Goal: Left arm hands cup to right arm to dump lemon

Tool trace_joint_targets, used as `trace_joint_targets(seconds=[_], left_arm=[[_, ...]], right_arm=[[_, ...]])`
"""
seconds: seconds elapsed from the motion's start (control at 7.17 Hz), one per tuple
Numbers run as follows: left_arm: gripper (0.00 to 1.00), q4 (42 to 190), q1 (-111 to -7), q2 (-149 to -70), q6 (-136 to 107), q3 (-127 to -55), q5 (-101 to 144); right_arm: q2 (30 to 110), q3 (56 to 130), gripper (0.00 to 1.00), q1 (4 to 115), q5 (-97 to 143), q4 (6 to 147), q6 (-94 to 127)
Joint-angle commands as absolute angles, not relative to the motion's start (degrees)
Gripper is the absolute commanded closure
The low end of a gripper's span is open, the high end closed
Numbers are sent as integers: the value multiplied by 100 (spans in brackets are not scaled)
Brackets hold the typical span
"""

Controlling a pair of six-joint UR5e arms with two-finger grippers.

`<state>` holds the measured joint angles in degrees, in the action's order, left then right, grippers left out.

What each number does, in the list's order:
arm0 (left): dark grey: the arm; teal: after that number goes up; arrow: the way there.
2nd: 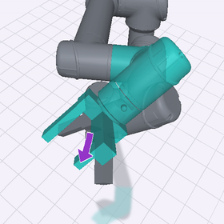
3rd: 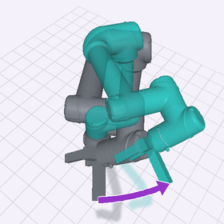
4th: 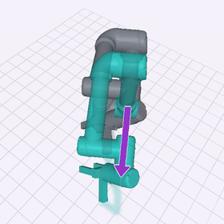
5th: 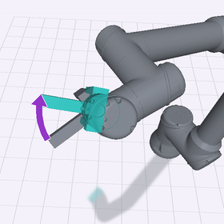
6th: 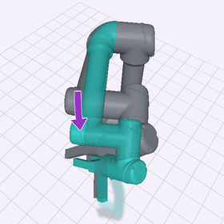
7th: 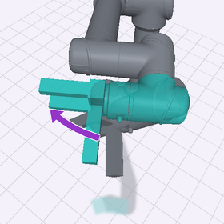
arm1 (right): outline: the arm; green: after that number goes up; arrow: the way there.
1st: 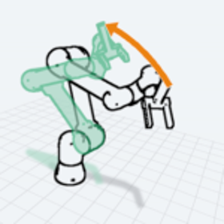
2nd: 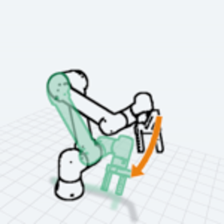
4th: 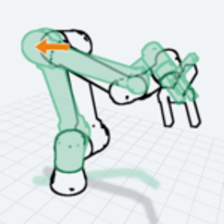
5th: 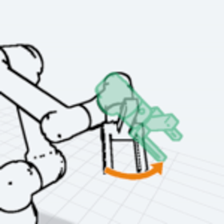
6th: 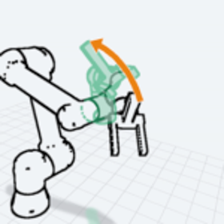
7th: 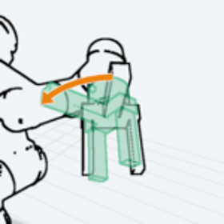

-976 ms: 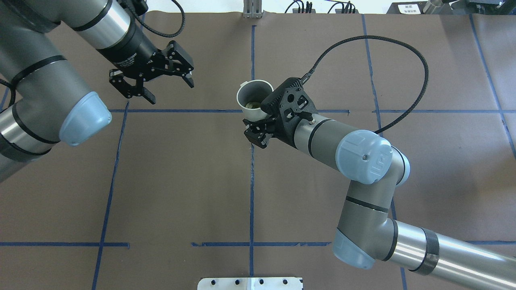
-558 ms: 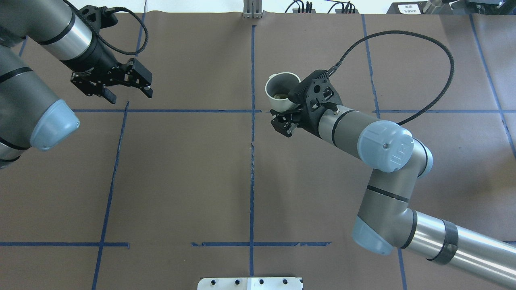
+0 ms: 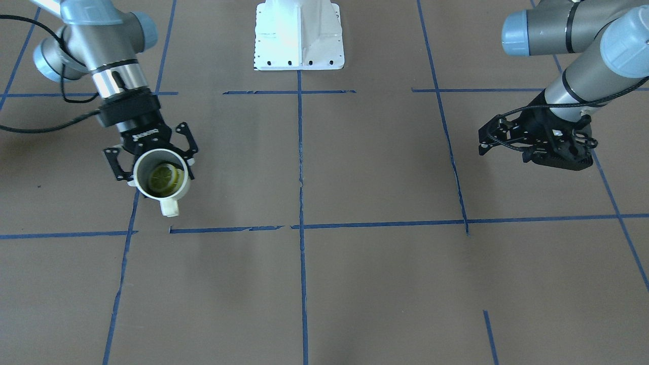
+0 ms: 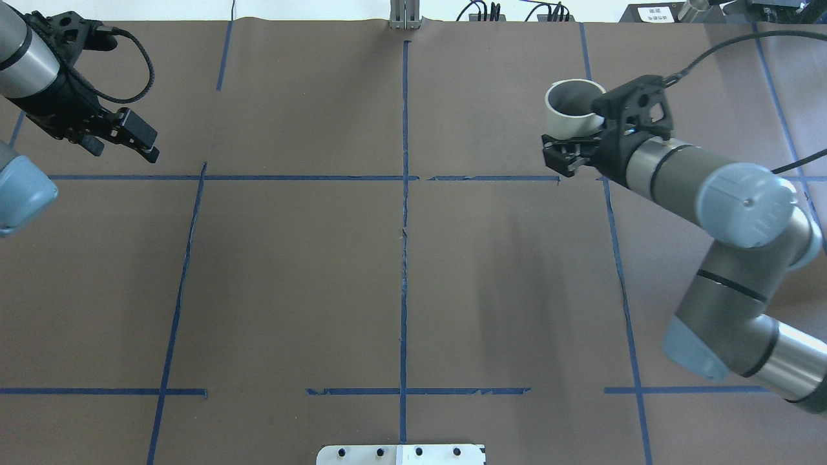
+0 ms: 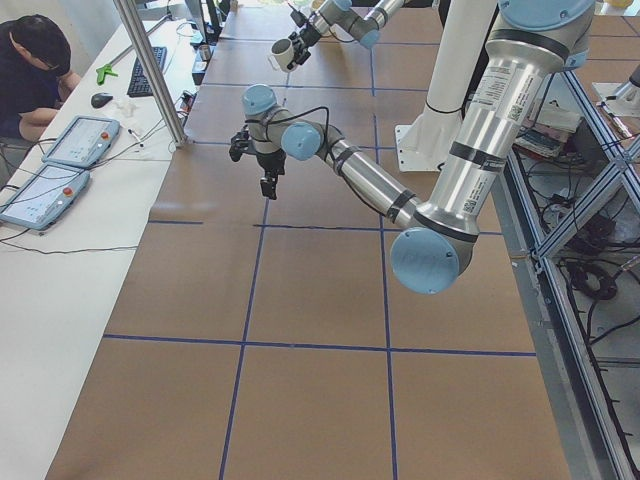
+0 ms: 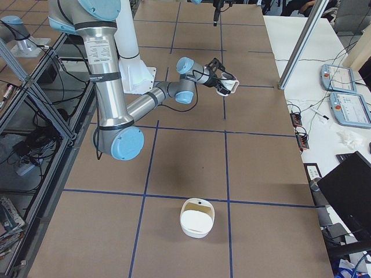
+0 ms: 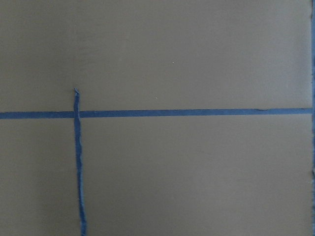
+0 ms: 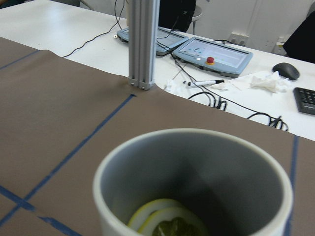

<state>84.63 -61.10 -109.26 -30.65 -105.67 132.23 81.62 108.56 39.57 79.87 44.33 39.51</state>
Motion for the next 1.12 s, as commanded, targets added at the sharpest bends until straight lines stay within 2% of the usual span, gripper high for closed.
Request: trace_joint_targets(seconds=[0.0, 0.28, 0.42, 0.7, 0.84, 0.98], left_arm=[[0, 8464, -6161, -10846, -2944, -10564, 13219], [0, 8464, -6152, -10837, -2944, -10565, 13219], [0, 8464, -6152, -10837, -2944, -10564, 13219], [0, 8473, -6152, -10837, -2944, -10573, 13219], [0, 8473, -6152, -10837, -2953, -10582, 13219], [0, 8473, -6152, -10837, -2988, -10626, 13210]], right_arm=[[9452, 11320, 95, 4393, 8059, 3872, 4034], [10682, 11259, 96, 5137, 8951, 2387, 4052], [11096, 10989, 97, 5437, 9139, 1520, 4226], [11180, 9290, 98, 5790, 9255, -859, 4921], [11180, 8646, 99, 6010, 9272, -1462, 4931], [11171, 8300, 100, 6142, 9281, -1877, 5314]])
